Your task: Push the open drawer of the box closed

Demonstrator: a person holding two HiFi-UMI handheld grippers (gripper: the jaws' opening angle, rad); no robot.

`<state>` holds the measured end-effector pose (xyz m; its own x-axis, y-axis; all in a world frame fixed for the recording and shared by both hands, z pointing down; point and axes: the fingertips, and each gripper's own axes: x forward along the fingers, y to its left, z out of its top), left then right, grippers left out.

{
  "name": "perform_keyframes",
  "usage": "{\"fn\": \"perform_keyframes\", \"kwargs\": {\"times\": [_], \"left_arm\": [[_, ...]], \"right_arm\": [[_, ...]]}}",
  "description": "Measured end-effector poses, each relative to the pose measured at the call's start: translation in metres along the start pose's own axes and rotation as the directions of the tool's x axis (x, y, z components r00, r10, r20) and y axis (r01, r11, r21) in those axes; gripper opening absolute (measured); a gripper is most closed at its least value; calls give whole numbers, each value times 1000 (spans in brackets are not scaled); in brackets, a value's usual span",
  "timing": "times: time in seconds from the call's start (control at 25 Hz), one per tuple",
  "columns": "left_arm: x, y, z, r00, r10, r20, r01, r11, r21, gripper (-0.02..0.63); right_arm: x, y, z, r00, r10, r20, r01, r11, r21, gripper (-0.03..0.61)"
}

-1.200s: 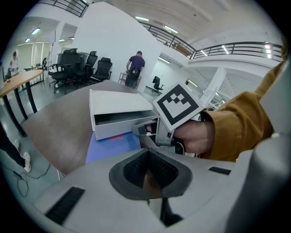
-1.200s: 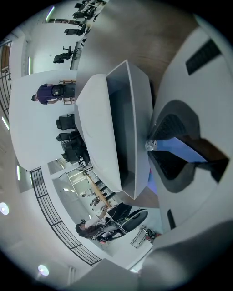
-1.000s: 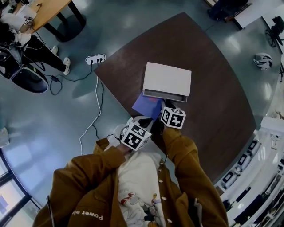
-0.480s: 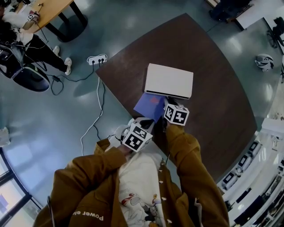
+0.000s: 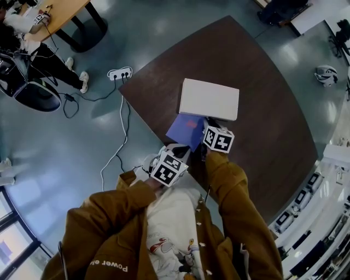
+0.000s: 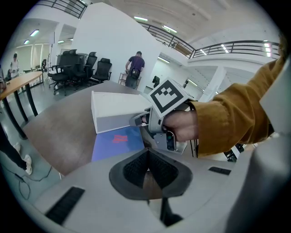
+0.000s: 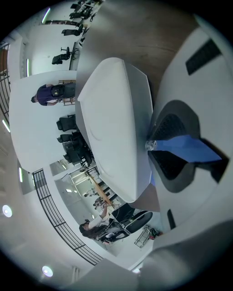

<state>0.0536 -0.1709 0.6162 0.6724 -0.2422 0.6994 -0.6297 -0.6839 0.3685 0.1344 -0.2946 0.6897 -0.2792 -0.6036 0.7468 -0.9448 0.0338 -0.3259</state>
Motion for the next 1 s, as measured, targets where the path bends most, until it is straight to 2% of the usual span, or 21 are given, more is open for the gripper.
{"fn": "perform_keyframes", "kwargs": {"times": [0.16,0.32,0.56,0.6,0.68,0.76,1.0], "left_arm": [[-1,3,-2,1000,-12,-4,12,1000,7,6],[-3,9,1,1000,-24,0,24,1000,8,6],[-6,7,11,998,-58,-5,58,998,17,6],[-7,8,11,998,-65,-5,65,998,14,6],[-10,12,12,997,-80,-2,80,997,11,6],[-13,15,15,996,-89,3,89,996,22,6],[-22,12,31,993,-117,25,115,991,71,6]], "right_arm": [[4,-1,-2,1000,9,18,-11,998,61,77],[-1,-4,-2,1000,-1,12,-1,991,136,138],[-30,-4,-8,998,-12,57,3,989,145,137],[-37,0,-9,998,-13,68,3,990,142,127],[-51,7,-14,996,-24,86,13,991,133,50],[-67,14,-18,994,-33,105,19,992,126,14],[-129,30,-23,970,-59,237,12,981,196,8]]}}
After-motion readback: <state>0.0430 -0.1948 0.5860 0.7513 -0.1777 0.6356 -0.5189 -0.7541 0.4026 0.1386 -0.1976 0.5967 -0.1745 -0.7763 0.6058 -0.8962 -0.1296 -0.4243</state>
